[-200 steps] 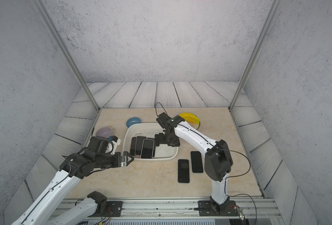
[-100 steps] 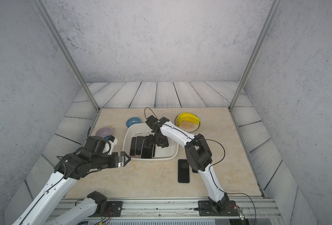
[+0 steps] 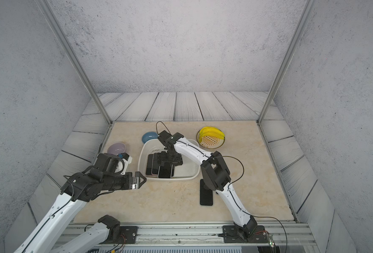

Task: Take the phone out of the storage box
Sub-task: Pick up the phone from the storage box.

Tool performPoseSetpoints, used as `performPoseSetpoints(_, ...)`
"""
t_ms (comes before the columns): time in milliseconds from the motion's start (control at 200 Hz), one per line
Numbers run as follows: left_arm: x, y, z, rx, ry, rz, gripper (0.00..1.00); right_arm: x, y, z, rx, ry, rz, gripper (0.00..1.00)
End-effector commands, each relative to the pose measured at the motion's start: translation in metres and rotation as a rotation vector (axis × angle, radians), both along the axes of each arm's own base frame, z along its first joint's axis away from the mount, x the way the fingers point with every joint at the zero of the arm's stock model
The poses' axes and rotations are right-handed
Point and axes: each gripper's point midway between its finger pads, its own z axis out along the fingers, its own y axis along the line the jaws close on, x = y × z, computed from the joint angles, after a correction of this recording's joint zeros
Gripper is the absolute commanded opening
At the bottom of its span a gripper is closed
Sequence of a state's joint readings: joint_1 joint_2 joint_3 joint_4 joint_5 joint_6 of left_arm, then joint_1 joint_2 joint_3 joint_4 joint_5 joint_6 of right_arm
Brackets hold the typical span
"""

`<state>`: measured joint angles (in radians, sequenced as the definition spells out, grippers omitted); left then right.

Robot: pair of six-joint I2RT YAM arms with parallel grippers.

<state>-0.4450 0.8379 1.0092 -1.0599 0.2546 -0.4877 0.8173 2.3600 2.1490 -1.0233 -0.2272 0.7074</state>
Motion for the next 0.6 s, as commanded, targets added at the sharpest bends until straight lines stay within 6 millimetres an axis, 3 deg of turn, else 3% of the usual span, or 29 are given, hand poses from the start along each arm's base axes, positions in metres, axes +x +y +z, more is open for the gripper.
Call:
performPoseSetpoints(0, -0.004, 0.005, 0.001, 0.025, -0.005, -0.016, 0.98, -0.005, 0.0, -0.005, -0.026, 0.028, -0.011, 1.0)
performPoseSetpoints(596, -0.011, 0.014, 0.0, 0.062, -0.012, -0.016, 0.99, 0.001, 0.006, -0.031, -0.073, 0.038, -0.076, 1.0)
